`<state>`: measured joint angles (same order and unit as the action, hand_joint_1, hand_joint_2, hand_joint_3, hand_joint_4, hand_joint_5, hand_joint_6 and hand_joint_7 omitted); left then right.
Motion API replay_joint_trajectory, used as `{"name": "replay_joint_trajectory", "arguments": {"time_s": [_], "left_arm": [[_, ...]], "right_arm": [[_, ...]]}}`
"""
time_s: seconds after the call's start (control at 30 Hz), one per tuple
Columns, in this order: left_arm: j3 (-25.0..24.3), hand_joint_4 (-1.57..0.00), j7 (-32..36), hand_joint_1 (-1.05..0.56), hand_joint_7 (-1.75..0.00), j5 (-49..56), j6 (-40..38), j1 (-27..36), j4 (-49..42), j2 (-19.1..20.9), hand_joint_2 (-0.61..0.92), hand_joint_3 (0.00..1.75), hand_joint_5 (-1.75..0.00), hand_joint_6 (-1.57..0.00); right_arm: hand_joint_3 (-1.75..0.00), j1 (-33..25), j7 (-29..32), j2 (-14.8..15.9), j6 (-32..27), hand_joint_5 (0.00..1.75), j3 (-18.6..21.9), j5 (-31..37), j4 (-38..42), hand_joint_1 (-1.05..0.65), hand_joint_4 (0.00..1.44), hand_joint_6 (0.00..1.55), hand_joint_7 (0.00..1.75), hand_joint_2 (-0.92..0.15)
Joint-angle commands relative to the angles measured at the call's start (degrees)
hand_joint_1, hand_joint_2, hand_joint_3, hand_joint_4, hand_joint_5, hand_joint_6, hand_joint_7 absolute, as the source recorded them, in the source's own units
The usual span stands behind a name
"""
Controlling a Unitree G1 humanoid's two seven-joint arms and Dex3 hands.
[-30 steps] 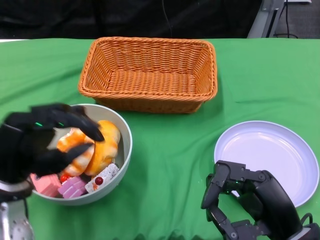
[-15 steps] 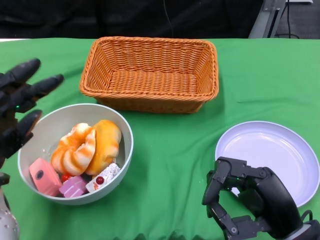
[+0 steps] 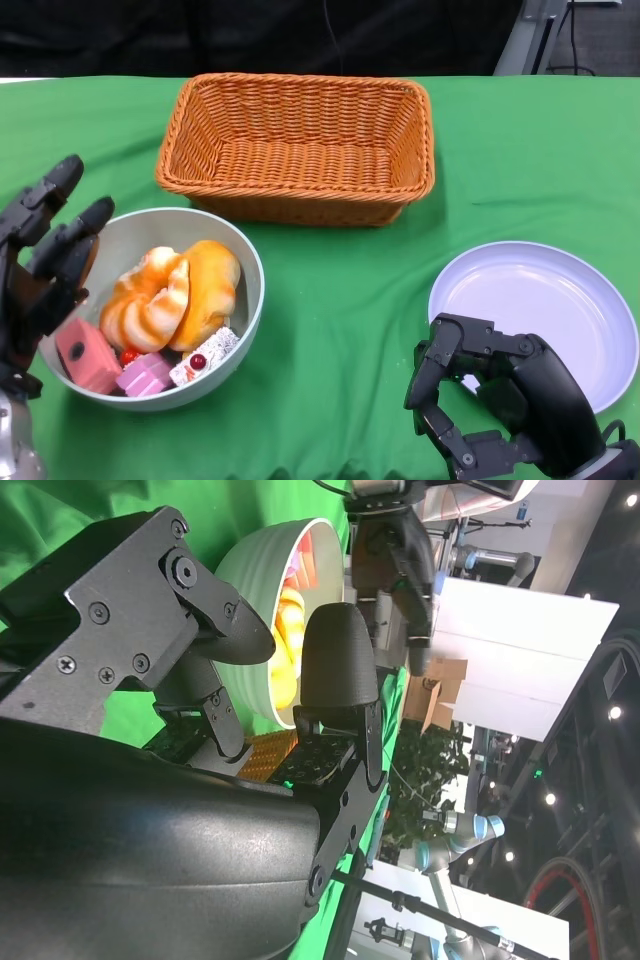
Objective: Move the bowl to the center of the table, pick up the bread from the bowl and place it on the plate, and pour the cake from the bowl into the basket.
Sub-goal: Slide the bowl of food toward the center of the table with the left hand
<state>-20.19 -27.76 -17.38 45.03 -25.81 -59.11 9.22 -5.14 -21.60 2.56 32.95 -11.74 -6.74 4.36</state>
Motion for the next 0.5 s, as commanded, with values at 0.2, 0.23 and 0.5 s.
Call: {"name": "replay_joint_trajectory", "arguments": {"time_s": [0.2, 0.23, 0.5], "left_arm": [[-0.2, -0.5, 6.52, -0.75, -0.01, 3.01, 2.87, -2.24, -6.04, 0.58, 0.92, 0.45, -0.01, -0.42], [-0.36, -0.5, 6.86, -0.74, -0.01, 2.84, 2.76, -2.29, -6.37, 0.32, 0.92, 0.46, -0.01, -0.42], [0.07, -0.46, 5.49, -0.75, 0.0, 2.62, 2.26, -2.03, -6.9, 0.04, 0.92, 0.45, 0.0, -0.41]], "right_arm": [[-1.28, -0.09, -0.01, 0.04, 0.61, 1.65, 0.48, -0.53, 0.23, 0.02, 0.84, 0.74, 1.39, -0.41], [-1.29, -0.06, 0.06, 0.04, 0.67, 1.65, 0.51, -0.41, 0.29, 0.02, 0.84, 0.73, 1.39, -0.4], [-1.3, 0.19, 0.0, -0.03, 1.14, 1.65, 0.52, -0.38, 0.73, 0.02, 0.84, 0.73, 1.4, -0.4]]}}
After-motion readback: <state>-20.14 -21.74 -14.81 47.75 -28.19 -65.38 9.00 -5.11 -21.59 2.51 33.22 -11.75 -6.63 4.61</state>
